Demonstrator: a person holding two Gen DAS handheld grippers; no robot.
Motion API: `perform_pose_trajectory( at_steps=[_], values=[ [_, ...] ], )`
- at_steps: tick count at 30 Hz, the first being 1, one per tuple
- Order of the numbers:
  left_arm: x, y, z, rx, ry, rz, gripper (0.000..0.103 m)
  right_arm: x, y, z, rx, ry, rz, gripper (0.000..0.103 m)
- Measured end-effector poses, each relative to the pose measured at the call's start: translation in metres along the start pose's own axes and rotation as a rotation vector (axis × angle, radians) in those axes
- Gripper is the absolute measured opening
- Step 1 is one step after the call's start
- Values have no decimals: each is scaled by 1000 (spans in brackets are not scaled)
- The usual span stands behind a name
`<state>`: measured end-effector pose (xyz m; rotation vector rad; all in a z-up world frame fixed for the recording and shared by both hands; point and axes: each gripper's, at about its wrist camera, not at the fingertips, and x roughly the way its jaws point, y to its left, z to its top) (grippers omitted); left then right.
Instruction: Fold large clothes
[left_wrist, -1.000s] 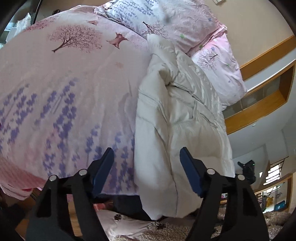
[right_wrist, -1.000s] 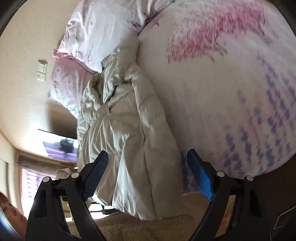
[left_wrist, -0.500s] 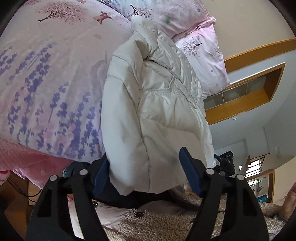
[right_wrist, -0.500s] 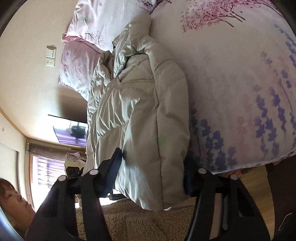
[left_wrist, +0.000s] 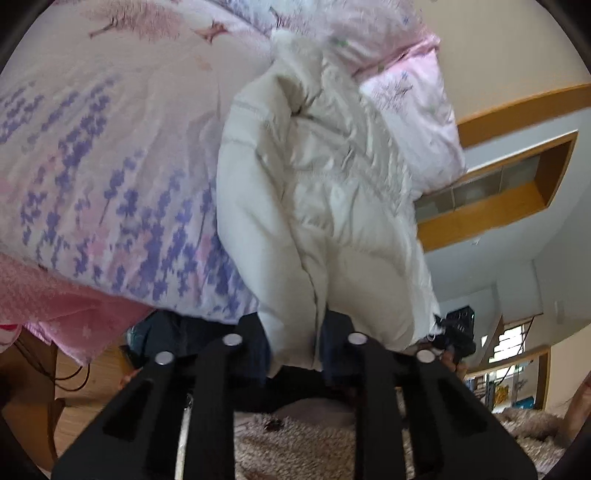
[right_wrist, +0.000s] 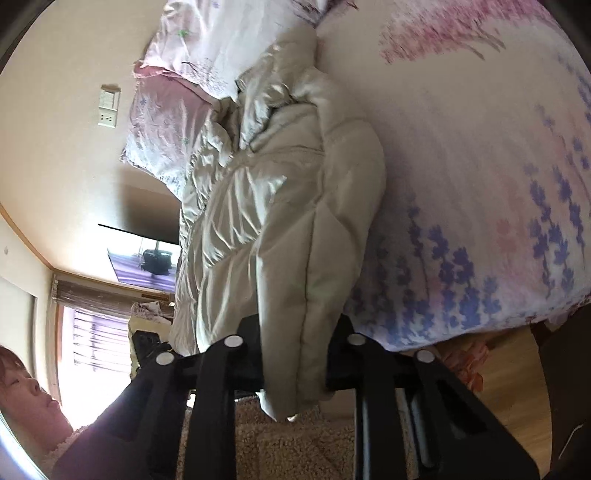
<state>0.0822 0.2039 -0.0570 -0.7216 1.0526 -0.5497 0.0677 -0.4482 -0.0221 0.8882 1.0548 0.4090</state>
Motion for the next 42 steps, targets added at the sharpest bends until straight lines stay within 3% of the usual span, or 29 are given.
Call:
perform_pose_trajectory(
  at_steps=[10,17,26,36,42],
  values=[
    [-32,-54,35,163,-186,61,13,-22,75,18,-189,-209,-12,12],
    [-50,-93,84,243,-331,74,13,-29,123,48,-296,-380,-42,12],
    [-28,-118,172,204,-443,123,12,-6,160,120,-325,-535,-41,12],
    [37,-109,265,123,-426,225,13,52,157,203,-236,-512,-166,12],
    [89,-95,308,79,-349,326,13,104,138,257,-120,-398,-352,12]
  ],
)
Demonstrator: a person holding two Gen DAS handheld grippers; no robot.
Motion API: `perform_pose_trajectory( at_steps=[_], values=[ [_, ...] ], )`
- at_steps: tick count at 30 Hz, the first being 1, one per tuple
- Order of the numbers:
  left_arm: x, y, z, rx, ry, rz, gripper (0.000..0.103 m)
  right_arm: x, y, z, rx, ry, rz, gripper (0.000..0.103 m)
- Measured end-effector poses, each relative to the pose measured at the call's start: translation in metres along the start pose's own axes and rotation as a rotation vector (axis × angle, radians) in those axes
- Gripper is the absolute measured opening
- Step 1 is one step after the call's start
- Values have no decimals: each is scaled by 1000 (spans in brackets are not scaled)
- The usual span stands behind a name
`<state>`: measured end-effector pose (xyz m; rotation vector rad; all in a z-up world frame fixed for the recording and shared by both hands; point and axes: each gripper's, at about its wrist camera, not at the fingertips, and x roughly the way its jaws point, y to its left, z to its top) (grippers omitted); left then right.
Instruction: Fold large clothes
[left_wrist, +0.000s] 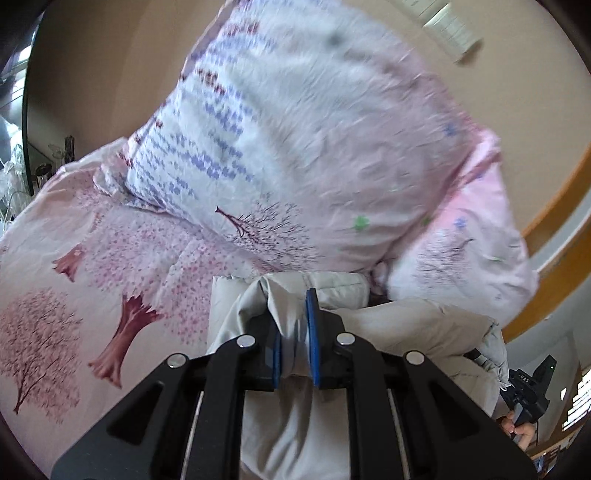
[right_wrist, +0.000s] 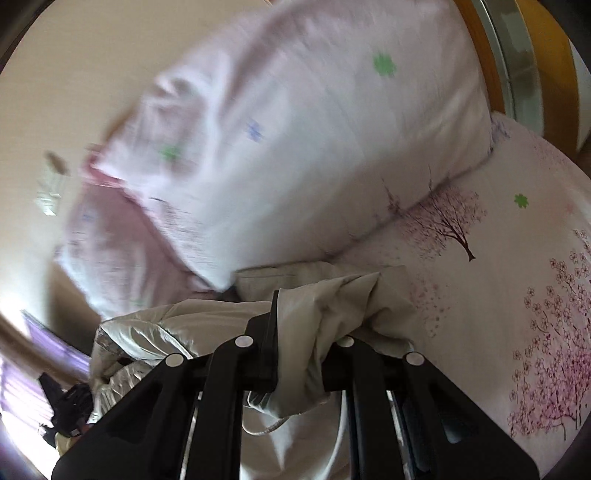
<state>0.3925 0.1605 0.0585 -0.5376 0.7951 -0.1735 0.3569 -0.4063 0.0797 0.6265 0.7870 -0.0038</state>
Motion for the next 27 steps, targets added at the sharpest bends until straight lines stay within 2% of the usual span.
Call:
perform_pose_trajectory(
  at_steps=[5,11,12,14,15,17,18,19,20,21,23,24,26,27],
  values=[
    [46,5,14,-29,86,59,13,44,3,16,29,108,-119,13],
    [80,1,21,-27,181,125,17,82,-4,28,140,268,-223,18],
    [82,0,22,-32,194,119,19,83,-5,30,155,289,-232,19],
    [82,3,25,-59,209,79,33,80,-7,33,166,307,-235,21],
    [80,4,28,-76,210,58,37,72,-9,34,179,291,-217,22],
    [71,11,34,-128,194,-16,58,58,-12,37,203,259,-173,33],
    [66,14,36,-147,178,-37,65,50,-14,37,210,242,-142,35],
    [60,17,39,-165,155,-54,84,43,-16,38,222,226,-114,40],
    [49,21,43,-184,115,-82,89,35,-19,38,241,213,-84,47],
    [43,22,46,-192,92,-93,89,25,-24,37,280,192,-40,51],
    [25,25,50,-198,47,-110,89,13,-30,40,318,153,-16,61],
    [18,24,50,-187,31,-112,89,4,-33,41,341,116,7,61],
    [3,14,45,-112,6,-96,89,-10,-33,43,337,49,-21,66],
    [-7,3,40,-44,-8,-81,89,-20,-25,45,301,-30,-81,69]
  ],
)
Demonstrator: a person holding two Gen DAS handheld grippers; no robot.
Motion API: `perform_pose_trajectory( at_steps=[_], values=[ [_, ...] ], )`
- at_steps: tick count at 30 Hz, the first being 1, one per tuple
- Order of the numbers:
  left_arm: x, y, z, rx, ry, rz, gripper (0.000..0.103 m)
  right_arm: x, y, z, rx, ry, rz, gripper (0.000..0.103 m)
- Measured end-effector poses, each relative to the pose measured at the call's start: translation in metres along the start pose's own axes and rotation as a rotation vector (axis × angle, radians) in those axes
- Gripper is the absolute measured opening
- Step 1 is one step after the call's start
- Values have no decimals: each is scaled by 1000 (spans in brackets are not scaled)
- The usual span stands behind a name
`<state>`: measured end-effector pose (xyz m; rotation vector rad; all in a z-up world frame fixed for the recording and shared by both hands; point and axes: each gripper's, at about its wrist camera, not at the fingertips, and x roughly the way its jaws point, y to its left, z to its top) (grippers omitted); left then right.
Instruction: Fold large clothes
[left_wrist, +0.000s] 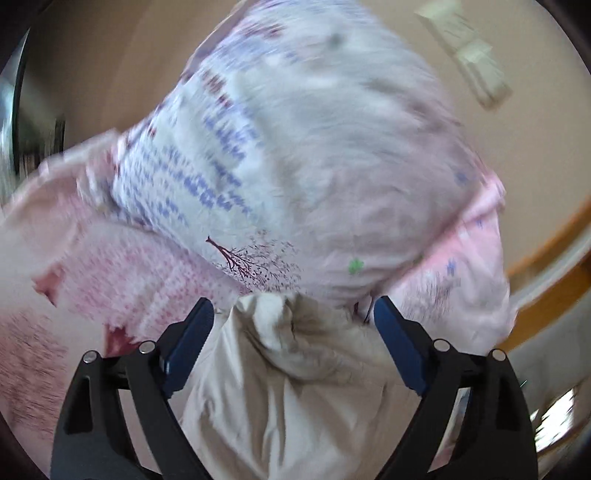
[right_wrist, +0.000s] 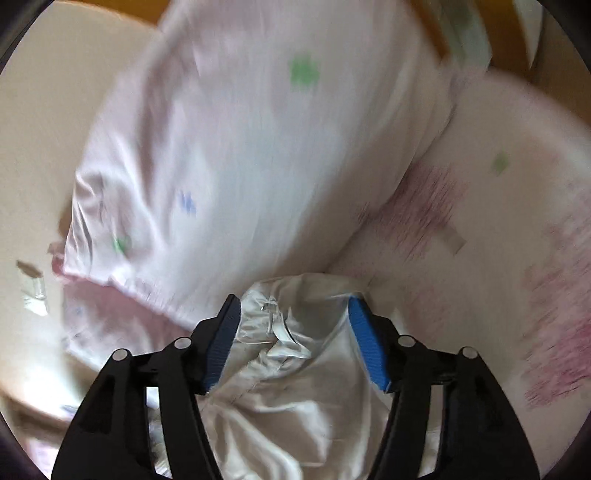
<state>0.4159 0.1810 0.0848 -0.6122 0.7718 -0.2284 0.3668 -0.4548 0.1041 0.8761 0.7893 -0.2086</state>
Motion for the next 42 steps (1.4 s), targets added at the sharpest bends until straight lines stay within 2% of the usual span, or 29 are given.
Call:
perform_pose_trajectory(
  at_steps=[2,4,5,6,8,9,12,14,16,17,19,21,26,29,31,33,36,39,41,42],
  values=[
    [-10,-23,-18,133,-1,10,89,-28,18,-10,-142,-182,-97,71],
    [-16,-44,-36,238,12,-3,89,-33,44,-31,-324,-204,-82,70],
    [-16,-54,-46,287,24,-5,89,-30,63,-52,-460,-161,-40,64],
    [-12,-68,-62,352,45,-10,89,-27,75,-70,-545,-120,-9,59],
    [-10,-86,-80,436,76,-16,89,-16,100,-106,-704,-31,29,41],
    [-7,-97,-93,486,93,-12,89,-8,114,-131,-791,26,46,38],
    [8,-109,-115,573,128,23,89,12,142,-175,-963,100,42,34],
    [25,-111,-122,591,161,68,89,24,153,-191,-1046,110,12,34],
    [39,-110,-125,588,182,106,88,43,160,-205,-1108,141,-55,34],
    [47,-108,-124,584,189,126,87,53,161,-210,-1118,150,-90,33],
    [63,-106,-118,553,217,150,85,79,159,-211,-1130,169,-220,30],
    [74,-105,-112,519,233,165,83,99,150,-205,-1082,220,-286,30],
    [93,-105,-100,507,237,240,79,123,139,-184,-961,300,-320,30],
    [106,-101,-93,485,244,290,79,131,144,-191,-987,296,-371,30],
    [102,-95,-91,460,251,284,76,117,150,-196,-1013,258,-345,30],
    [84,-87,-91,464,234,253,75,86,148,-195,-1022,191,-245,30],
    [66,-67,-87,471,190,283,75,47,126,-164,-931,75,-193,30],
    [69,-45,-70,414,201,316,75,46,92,-123,-818,57,-261,30],
    [82,-36,-63,401,226,338,71,64,75,-109,-781,117,-331,26],
    [86,-34,-62,399,239,342,71,80,64,-104,-762,175,-379,26]
  ],
)
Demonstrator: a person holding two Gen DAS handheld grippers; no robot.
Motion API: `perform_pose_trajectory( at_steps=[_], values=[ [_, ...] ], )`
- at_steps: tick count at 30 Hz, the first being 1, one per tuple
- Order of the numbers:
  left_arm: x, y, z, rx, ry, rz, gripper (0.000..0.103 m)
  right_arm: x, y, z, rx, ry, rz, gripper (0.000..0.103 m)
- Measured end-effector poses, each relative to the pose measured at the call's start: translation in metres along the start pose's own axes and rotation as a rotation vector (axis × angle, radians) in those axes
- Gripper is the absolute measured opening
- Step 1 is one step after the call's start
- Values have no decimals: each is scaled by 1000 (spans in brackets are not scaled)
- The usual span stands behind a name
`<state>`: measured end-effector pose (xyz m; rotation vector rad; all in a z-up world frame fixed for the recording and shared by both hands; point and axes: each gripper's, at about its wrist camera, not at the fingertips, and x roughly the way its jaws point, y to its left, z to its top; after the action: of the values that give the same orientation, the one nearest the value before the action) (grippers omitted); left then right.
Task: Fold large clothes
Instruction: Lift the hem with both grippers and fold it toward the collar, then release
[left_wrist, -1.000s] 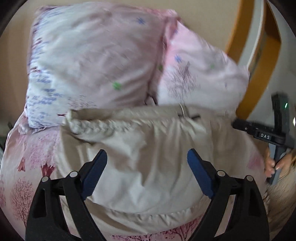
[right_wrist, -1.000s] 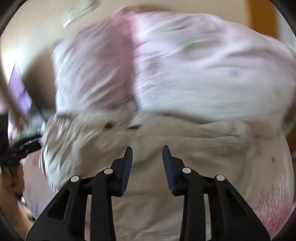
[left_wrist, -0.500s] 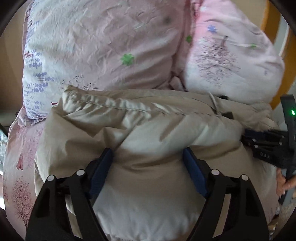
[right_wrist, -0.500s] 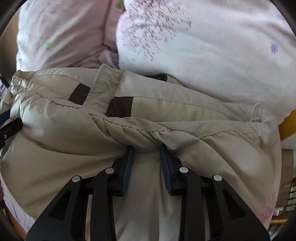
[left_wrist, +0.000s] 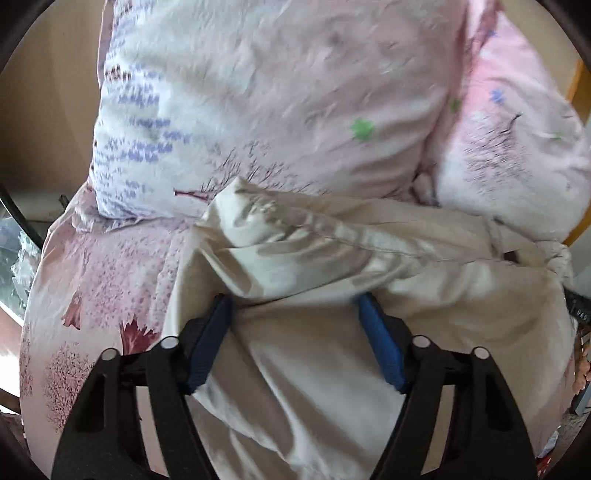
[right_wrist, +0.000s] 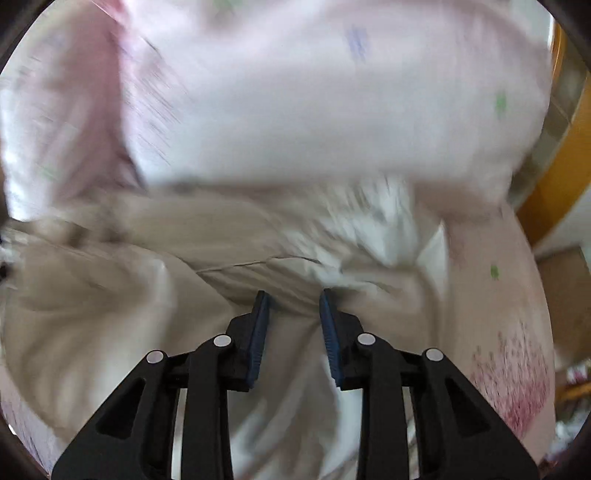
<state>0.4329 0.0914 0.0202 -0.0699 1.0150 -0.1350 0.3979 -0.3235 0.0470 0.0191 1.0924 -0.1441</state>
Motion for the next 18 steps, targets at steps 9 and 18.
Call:
perform_pose_trajectory(
  at_steps=[9,18],
  values=[
    [34,1,22,-25,45,40,70,44,-20,20,77,122,22,24],
    [-37,13,-19,-21,-104,-77,78,-54,14,-31,-25,-134,182,29]
  ],
)
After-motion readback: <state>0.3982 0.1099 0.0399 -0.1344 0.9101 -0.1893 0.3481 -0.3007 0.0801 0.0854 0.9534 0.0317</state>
